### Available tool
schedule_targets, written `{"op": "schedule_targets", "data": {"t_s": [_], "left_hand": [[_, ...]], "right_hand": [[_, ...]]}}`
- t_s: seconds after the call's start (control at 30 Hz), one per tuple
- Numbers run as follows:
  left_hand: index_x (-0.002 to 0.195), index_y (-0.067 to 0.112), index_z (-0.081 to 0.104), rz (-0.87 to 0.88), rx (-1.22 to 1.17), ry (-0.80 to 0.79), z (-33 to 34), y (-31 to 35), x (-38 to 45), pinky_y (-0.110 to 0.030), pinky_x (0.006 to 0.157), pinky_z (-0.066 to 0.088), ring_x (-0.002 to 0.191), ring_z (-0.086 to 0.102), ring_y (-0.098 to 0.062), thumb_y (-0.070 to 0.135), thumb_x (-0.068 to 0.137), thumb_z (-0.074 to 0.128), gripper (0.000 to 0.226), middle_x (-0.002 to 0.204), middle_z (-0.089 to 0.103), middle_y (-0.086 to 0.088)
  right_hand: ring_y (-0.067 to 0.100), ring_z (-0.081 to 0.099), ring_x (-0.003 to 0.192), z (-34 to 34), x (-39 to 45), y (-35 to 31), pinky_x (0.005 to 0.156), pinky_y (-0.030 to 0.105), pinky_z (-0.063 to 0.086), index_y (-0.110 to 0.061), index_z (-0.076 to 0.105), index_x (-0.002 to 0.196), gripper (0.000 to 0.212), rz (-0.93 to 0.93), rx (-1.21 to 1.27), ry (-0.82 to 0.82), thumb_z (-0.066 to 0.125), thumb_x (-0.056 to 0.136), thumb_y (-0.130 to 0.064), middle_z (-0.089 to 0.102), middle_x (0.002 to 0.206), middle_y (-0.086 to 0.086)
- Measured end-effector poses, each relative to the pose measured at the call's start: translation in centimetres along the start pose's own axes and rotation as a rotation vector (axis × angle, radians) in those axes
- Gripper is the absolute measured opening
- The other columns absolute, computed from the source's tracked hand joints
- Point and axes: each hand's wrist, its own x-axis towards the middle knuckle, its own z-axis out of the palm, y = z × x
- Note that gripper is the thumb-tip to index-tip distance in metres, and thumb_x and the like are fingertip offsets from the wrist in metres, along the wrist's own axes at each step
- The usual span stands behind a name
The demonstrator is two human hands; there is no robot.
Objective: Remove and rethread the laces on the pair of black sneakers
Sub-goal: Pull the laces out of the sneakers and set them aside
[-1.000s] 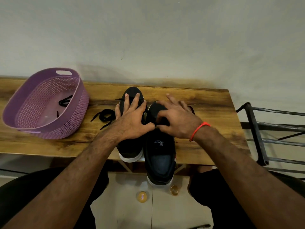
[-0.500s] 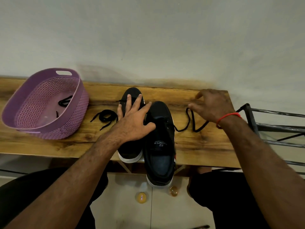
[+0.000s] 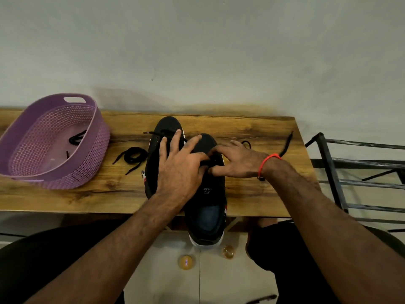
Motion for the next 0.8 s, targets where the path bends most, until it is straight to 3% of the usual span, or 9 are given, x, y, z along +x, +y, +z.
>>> {"op": "schedule_targets", "data": {"t_s": [0.1,0.2,0.33,0.47,0.6,0.67,0.8], "left_hand": [[0.118,0.040,0.070,-0.010,0.024,0.000,-0.1,0.0,0.1,-0.058,0.123,0.002,0.155,0.006,-0.031,0.045,0.097,0.058,0.025,0.161,0.034,0.010],[0.118,0.035,0.069,-0.009,0.048,0.004,0.3,-0.4,0.2,-0.058,0.123,0.004,0.154,0.008,-0.028,0.044,0.099,0.052,0.027,0.157,0.039,0.010],[0.123,0.023,0.063,-0.148,0.048,0.053,0.1,-2.1,1.0,-0.056,0.121,0.012,0.150,0.019,-0.026,0.043,0.102,0.039,0.037,0.146,0.046,0.004],[0.129,0.022,0.057,-0.288,0.008,0.018,-0.3,-3.7,1.4,-0.058,0.120,0.011,0.150,0.015,-0.031,0.039,0.103,0.041,0.035,0.151,0.040,-0.003],[0.123,0.036,0.060,-0.103,-0.140,0.024,-0.4,-1.7,0.8,-0.063,0.120,0.006,0.153,0.002,-0.032,0.043,0.097,0.056,0.027,0.161,0.027,-0.001],[0.124,0.039,0.060,-0.012,-0.103,-0.013,-0.1,-0.2,0.5,-0.065,0.120,0.003,0.153,-0.004,-0.032,0.047,0.094,0.060,0.031,0.165,0.020,0.000],[0.123,0.039,0.065,-0.005,-0.035,-0.027,0.6,0.7,0.0,-0.063,0.120,0.003,0.154,-0.004,-0.034,0.049,0.094,0.062,0.031,0.166,0.019,0.004]], "right_hand": [[0.028,0.003,0.152,-0.8,-0.6,-0.5,0.121,0.047,0.005,-0.028,0.040,0.146,0.054,-0.013,0.049,-0.014,0.053,0.096,-0.044,0.029,0.159,-0.002],[0.027,-0.002,0.153,-1.1,-0.9,0.0,0.119,0.053,0.010,-0.035,0.038,0.148,0.054,0.016,0.084,-0.043,0.051,0.096,-0.042,0.027,0.161,-0.005],[0.023,0.021,0.145,-1.5,-1.0,0.5,0.113,0.049,0.029,-0.043,0.036,0.145,0.054,0.061,0.097,-0.077,0.052,0.094,-0.045,0.034,0.152,-0.001],[0.017,0.037,0.120,-1.7,-1.0,0.6,0.093,0.038,0.035,-0.045,0.039,0.142,0.053,0.061,0.103,-0.063,0.054,0.092,-0.047,0.038,0.130,-0.002],[0.019,0.044,0.118,-1.6,-0.7,0.5,0.092,0.038,0.042,-0.043,0.040,0.141,0.057,0.058,0.123,-0.065,0.055,0.087,-0.050,0.042,0.133,0.001],[0.019,0.046,0.117,-1.6,-0.9,0.4,0.090,0.036,0.043,-0.039,0.041,0.142,0.054,0.043,0.142,-0.063,0.055,0.091,-0.046,0.042,0.134,0.001],[0.019,0.051,0.118,-1.5,-1.3,0.2,0.093,0.034,0.045,-0.036,0.042,0.142,0.052,0.029,0.157,-0.061,0.055,0.093,-0.044,0.041,0.142,0.002]]}}
